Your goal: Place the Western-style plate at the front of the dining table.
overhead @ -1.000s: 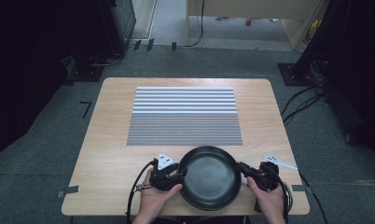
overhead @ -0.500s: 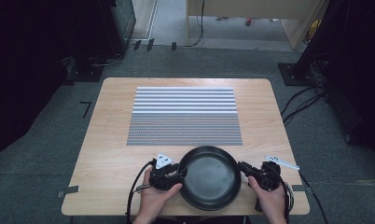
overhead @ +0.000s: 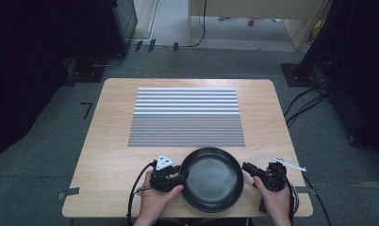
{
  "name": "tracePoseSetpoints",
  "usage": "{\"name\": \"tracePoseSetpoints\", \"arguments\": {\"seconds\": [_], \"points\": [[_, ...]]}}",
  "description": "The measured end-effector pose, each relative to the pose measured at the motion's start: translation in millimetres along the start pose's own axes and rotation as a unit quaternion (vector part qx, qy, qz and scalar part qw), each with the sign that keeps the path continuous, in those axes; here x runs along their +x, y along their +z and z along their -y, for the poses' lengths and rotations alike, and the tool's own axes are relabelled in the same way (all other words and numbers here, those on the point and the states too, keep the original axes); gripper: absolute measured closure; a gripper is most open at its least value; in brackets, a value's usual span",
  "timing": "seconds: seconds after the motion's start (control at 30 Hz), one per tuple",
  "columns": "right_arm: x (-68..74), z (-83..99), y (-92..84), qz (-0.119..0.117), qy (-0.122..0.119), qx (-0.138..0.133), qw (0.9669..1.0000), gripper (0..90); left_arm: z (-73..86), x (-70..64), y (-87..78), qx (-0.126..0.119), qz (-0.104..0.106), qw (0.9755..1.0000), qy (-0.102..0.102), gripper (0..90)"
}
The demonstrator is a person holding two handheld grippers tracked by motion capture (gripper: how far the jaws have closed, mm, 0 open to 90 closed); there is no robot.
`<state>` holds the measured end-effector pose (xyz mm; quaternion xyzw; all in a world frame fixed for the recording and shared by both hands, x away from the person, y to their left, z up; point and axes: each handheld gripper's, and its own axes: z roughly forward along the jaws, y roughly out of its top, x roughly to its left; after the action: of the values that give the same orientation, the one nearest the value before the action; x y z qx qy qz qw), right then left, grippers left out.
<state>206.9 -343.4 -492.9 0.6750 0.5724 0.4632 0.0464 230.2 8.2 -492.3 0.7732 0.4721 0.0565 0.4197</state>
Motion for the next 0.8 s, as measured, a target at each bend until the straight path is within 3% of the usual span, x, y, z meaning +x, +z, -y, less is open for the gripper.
{"name": "tracePoseSetpoints", "arguments": {"seconds": [0.1,0.2,0.5,0.8], "points": [[-2.3,-1.0,-0.3,-0.011,0.014,0.005,0.9998,74.9,-0.1,2.1,-0.1,0.001,0.006,1.0000,-0.005,56.9],[-6.5,-2.3,-0.9,-0.039,0.045,0.014,0.9981,75.4,-0.1,4.1,-0.1,0.002,0.014,0.9998,-0.011,57.4],[-2.5,-1.3,-0.3,-0.065,0.043,0.029,0.9965,79.2,0.4,6.2,-0.8,0.005,0.022,0.9996,-0.016,57.4],[0.1,0.3,1.1,-0.053,0.039,0.041,0.9970,84.9,1.1,10.7,-1.6,0.013,0.041,0.9989,-0.021,56.8]]}}
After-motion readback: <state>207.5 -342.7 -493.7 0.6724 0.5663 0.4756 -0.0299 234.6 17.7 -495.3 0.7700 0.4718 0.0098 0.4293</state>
